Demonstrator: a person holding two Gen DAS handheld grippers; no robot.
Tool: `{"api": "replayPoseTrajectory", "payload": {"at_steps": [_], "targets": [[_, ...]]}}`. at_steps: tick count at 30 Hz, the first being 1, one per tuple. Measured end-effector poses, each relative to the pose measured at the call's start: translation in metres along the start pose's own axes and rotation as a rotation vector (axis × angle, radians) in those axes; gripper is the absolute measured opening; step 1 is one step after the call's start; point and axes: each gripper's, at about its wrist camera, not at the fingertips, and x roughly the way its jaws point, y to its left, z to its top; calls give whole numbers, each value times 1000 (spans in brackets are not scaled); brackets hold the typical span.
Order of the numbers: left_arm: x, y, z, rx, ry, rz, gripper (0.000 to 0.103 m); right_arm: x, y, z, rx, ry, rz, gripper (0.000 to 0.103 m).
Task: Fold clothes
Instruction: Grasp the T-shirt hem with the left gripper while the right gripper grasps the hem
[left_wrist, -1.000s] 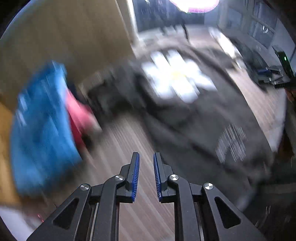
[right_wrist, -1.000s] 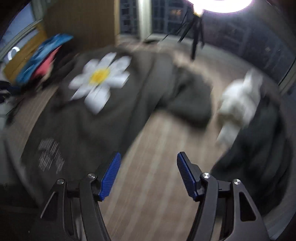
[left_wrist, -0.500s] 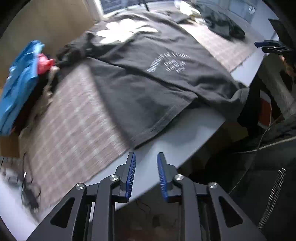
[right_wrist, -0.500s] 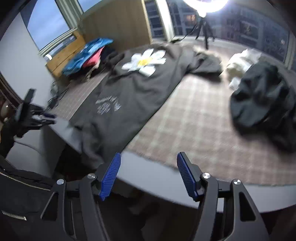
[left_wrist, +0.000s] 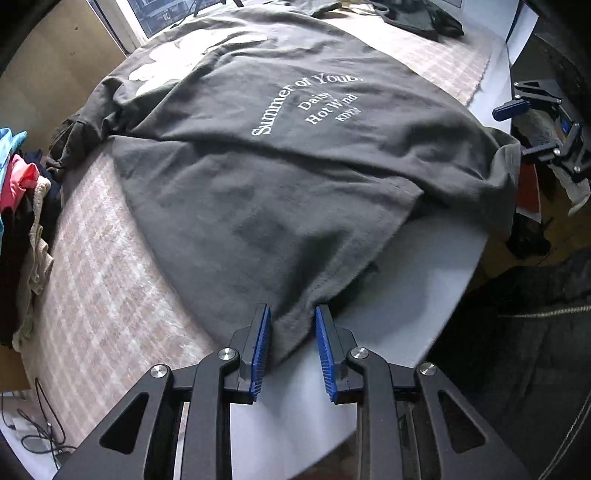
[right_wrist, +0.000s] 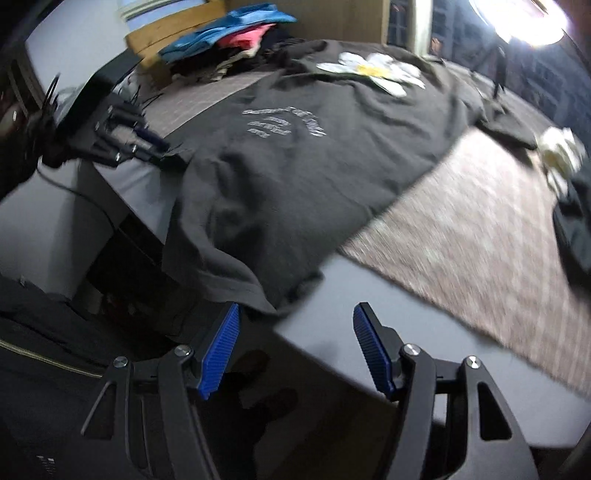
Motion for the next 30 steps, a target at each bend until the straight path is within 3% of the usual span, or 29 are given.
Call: {"api": "replayPoseTrajectory", "payload": {"at_steps": [1, 2, 3, 5, 6, 7, 8, 13, 18, 20, 23, 27, 30], "targets": [[0, 1, 0, 3, -5, -7, 24, 3, 4, 2, -20, -1, -5, 62], [1, 3, 1, 5, -10, -15, 16, 6, 8, 4, -39, -1, -10, 62], [0, 4, 1, -1, -13, -26, 1, 9, 13, 6, -52, 1, -17, 62], [-3, 9, 0, -18, -27, -48, 1, 10, 20, 10, -68, -17, 4, 60], [-8, 12, -2, -25, -39, -51, 1, 9, 21, 12, -59, -24, 15, 52], [-12, 14, -4, -33, -52, -54, 1, 8, 20, 14, -44, -29, 26, 17], [-16, 17, -6, -41, -65, -57, 1, 6, 16, 16, -3, -23, 35, 5], [-73, 50, -26, -188, -193, -48, 1, -40, -13, 22, 182, -130, 49, 4], [-143, 82, -62, -375, -375, 4, 1, -134, -38, 35, 284, -277, -96, 4], [-147, 100, -85, -445, -398, 24, 1, -163, -48, 35, 366, -311, -159, 4], [-118, 121, -118, -535, -350, 0, 1, -164, -50, 32, 418, -309, -189, 4], [-51, 124, -148, -518, -183, 46, 1, -103, -23, 34, 366, -149, -164, 4], [-31, 125, -159, -521, -104, 40, 2, -68, -3, 31, 334, -50, -131, 4]]}}
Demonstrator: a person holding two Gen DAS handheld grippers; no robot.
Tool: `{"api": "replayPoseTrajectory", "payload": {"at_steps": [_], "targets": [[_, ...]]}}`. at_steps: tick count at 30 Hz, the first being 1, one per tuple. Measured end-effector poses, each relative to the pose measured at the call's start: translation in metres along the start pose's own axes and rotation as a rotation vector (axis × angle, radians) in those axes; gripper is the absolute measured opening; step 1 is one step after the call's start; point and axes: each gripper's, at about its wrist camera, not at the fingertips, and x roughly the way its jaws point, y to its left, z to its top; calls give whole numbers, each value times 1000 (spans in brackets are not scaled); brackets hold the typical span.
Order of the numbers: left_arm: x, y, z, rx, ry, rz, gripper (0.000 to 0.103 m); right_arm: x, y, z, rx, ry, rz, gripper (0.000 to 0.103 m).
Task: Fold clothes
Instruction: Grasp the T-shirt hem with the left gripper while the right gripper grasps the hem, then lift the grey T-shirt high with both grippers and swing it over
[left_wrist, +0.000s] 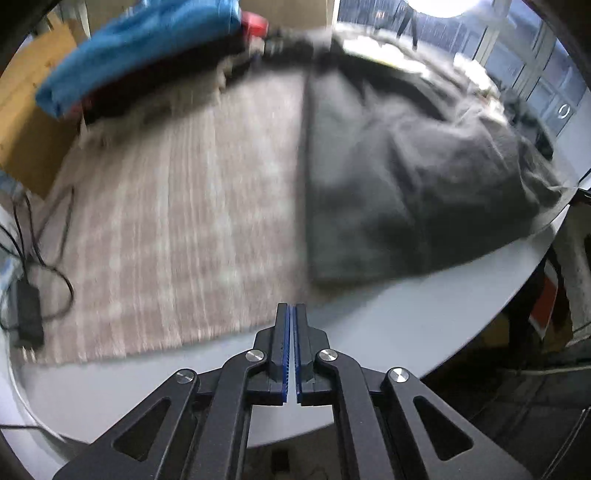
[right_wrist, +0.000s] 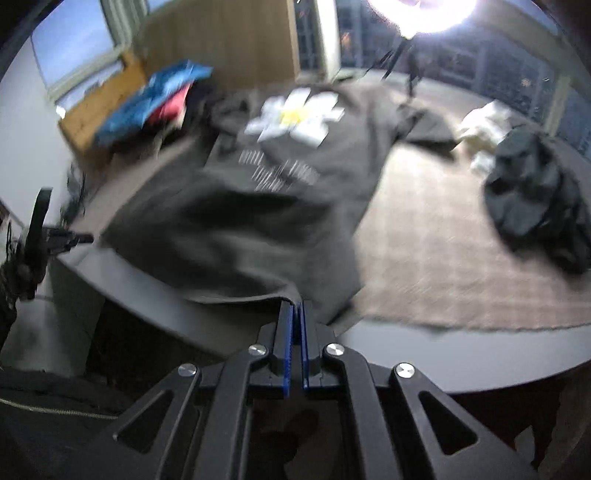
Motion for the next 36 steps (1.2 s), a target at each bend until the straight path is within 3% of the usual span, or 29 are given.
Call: {"api": "replayPoseTrajectory", "payload": {"at_steps": [2, 5, 8, 11, 15, 17, 21, 24, 27, 31, 33, 36], "targets": [[-3, 1, -5, -1, 6, -7, 2, 7, 6, -3, -16, 28, -16, 4], [-24, -22, -7, 99, -47, -62, 15, 4, 5, 2, -10, 28, -12, 4], [-28, -61, 2, 222, -71, -116, 24, -6, 1, 11, 19, 3, -10, 4], [-19, -85, 28, 265, -74, -149, 29, -15, 1, 15, 27, -14, -24, 4], [9, -96, 45, 254, -13, -162, 29, -15, 7, 17, 16, -17, -46, 4], [22, -100, 47, 276, 22, -94, 26, -17, 7, 15, 23, -21, -52, 4], [24, -102, 48, 309, 18, -66, 26, -21, 4, 13, 34, -35, -56, 4], [23, -101, 46, 315, 3, -71, 10, -21, 1, 13, 35, -40, -56, 4], [22, -100, 42, 329, -6, -72, 6, -19, 0, 13, 39, -40, -51, 4], [3, -89, 49, 262, -22, -115, 5, -13, -6, 13, 53, -35, -43, 4], [-20, -79, 55, 187, -76, -192, 5, -10, -9, 11, 60, -25, -31, 4], [-69, -48, 71, 65, -193, -246, 5, -5, -16, 4, 82, -19, -19, 4]]}}
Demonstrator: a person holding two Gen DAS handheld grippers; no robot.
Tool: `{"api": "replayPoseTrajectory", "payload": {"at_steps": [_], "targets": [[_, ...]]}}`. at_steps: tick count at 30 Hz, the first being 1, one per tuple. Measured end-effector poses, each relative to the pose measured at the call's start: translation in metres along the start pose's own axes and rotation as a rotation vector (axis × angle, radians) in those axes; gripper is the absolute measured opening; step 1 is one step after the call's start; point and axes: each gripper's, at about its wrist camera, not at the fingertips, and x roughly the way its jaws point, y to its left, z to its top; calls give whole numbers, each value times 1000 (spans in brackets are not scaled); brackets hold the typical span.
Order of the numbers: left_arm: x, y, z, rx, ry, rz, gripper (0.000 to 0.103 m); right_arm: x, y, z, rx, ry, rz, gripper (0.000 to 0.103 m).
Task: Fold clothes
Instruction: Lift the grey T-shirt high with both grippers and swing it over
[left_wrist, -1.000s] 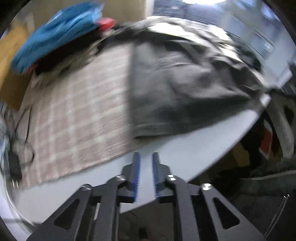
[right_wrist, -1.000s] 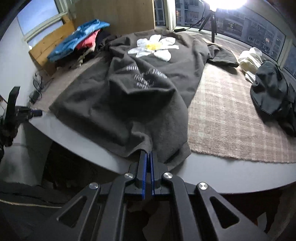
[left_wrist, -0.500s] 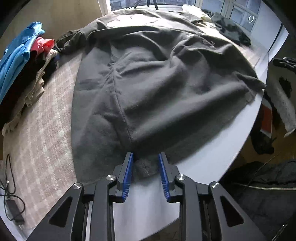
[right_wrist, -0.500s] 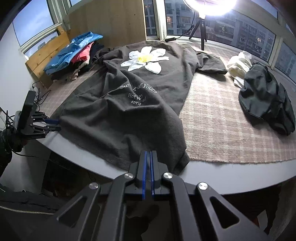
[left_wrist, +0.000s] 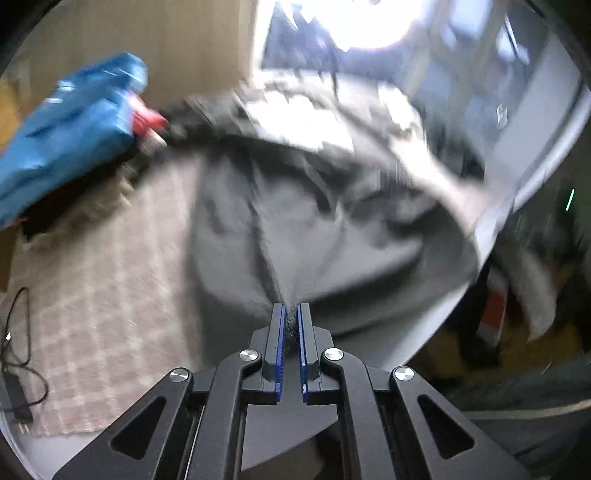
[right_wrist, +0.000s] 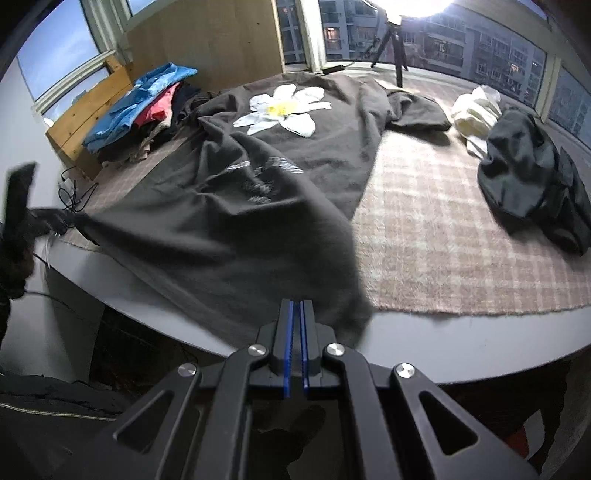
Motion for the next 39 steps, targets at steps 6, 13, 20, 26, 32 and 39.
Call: {"api": "replayPoseTrajectory", "payload": {"at_steps": [6, 13, 20, 26, 32, 39], "targets": [[-49, 43, 16, -136, -115, 86, 5, 16, 4, -24, -16, 24, 36, 22], [-41, 105, 0, -277, -79, 177, 5, 30, 32, -40, -184, -34, -32, 37], [-36, 123, -5, -314, -61, 185, 5, 54, 44, -29, -323, -22, -63, 37], [-37, 122, 2, -266, -53, 184, 6, 75, 61, -23, -437, -21, -161, 52], [-37, 114, 3, -233, -40, 182, 6, 85, 41, -4, -290, 15, -37, 51], [-42, 109, 8, -239, -67, 155, 5, 67, 28, 13, -142, -22, 88, 6]]}}
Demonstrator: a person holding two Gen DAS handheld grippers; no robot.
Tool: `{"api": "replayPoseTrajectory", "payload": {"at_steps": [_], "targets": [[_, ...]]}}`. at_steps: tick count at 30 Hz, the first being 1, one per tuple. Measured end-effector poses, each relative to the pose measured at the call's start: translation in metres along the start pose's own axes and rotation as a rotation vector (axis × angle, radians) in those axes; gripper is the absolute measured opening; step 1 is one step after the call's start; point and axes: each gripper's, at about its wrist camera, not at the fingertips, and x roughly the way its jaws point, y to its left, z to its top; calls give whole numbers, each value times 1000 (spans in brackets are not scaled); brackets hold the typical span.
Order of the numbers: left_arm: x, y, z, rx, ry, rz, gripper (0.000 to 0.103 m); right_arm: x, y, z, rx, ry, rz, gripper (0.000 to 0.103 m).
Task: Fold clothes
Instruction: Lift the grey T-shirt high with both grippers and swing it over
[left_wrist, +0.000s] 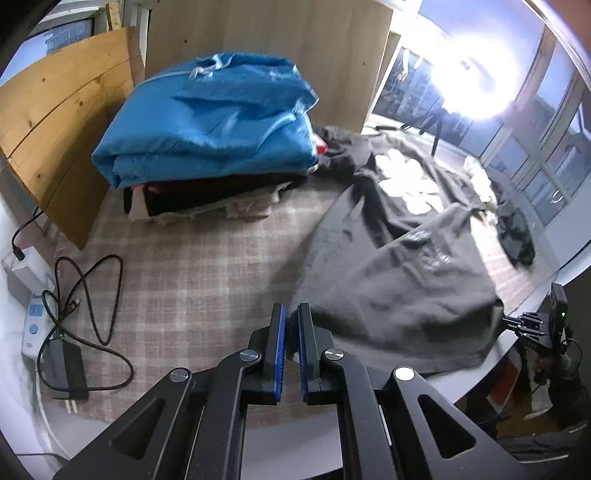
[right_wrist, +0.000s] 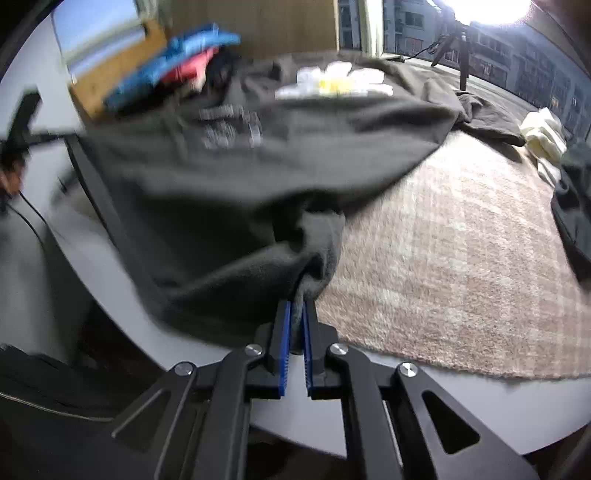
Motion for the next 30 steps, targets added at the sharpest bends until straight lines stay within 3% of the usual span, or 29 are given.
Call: {"api": "replayPoseTrajectory", "payload": {"at_steps": [3, 7, 11, 13, 15, 18, 20, 23, 26, 27, 30], "targets": [[-11, -6, 7, -8, -38, -31, 5, -47, -11, 14, 99, -120, 66, 6], [-35, -32, 30, 29, -121, -83, 5, -140, -35, 45, 210, -369, 108, 6], [-50, -69, 38, 94, -152, -136, 6, -234, -55, 57, 281, -540, 39, 6], [-34, -87, 19, 109, -48, -184, 5, -254, -61, 41, 325, -523, -45, 6], [-12, -96, -9, 83, 58, -207, 5, -247, -71, 10, 423, -418, -97, 6], [20, -87, -41, -78, 184, -254, 5, -217, -94, -29, 563, -260, -84, 6], [38, -79, -40, -166, 183, -245, 5, -210, -117, -26, 611, -276, -25, 6], [54, -88, 3, -151, 122, -190, 5, -193, -138, 18, 491, -256, -20, 6], [58, -100, 67, -117, 26, -139, 5, -174, -164, 88, 356, -245, -7, 6], [54, -101, 86, -118, -4, -112, 5, -171, -177, 119, 324, -268, 16, 6], [10, -119, 188, -81, -180, -48, 5, -191, -199, 228, 225, -360, 35, 6]]}}
